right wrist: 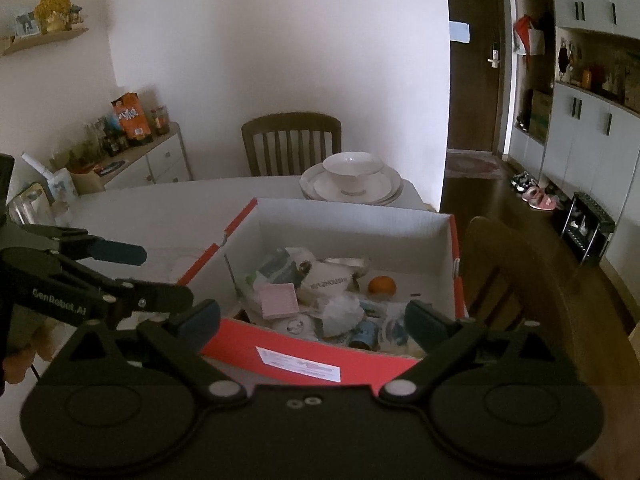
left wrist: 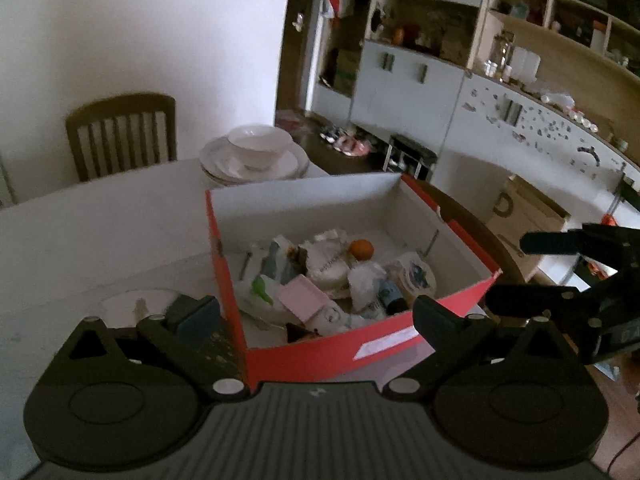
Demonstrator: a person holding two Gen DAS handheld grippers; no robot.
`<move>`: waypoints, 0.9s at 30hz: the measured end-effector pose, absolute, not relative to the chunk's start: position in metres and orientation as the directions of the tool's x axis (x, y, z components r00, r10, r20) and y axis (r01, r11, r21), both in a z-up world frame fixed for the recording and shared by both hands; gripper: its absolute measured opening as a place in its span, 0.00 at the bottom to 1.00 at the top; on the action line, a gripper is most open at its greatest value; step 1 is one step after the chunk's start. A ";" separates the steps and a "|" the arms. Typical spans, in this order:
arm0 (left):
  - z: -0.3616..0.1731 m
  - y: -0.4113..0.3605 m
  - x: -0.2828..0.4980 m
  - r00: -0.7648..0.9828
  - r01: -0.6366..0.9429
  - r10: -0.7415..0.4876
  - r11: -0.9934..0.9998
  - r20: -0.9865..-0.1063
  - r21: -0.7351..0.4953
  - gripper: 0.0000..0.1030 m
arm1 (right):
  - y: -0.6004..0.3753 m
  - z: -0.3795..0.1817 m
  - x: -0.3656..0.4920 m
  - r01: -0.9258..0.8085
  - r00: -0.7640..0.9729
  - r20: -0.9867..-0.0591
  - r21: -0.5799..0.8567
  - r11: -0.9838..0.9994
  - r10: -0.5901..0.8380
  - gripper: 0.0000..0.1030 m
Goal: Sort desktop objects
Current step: 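Withdraw both tools up and away from the red box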
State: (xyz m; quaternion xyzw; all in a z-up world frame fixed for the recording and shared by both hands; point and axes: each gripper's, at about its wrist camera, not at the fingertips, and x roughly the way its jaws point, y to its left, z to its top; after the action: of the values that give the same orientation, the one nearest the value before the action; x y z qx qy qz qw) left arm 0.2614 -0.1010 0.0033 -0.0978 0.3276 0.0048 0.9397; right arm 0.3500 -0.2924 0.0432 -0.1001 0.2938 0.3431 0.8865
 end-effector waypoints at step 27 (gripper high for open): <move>-0.006 -0.105 0.251 0.768 -0.099 -0.027 0.982 -0.640 -0.161 1.00 | -0.296 0.030 0.339 -0.629 0.590 -0.603 0.073 0.774 0.537 0.96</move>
State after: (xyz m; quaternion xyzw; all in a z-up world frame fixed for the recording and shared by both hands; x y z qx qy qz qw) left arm 0.2510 -0.1047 -0.0058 -0.0930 0.3403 0.0193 0.9355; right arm 0.3388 -0.2958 0.0302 -0.0741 0.3118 0.3281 0.8886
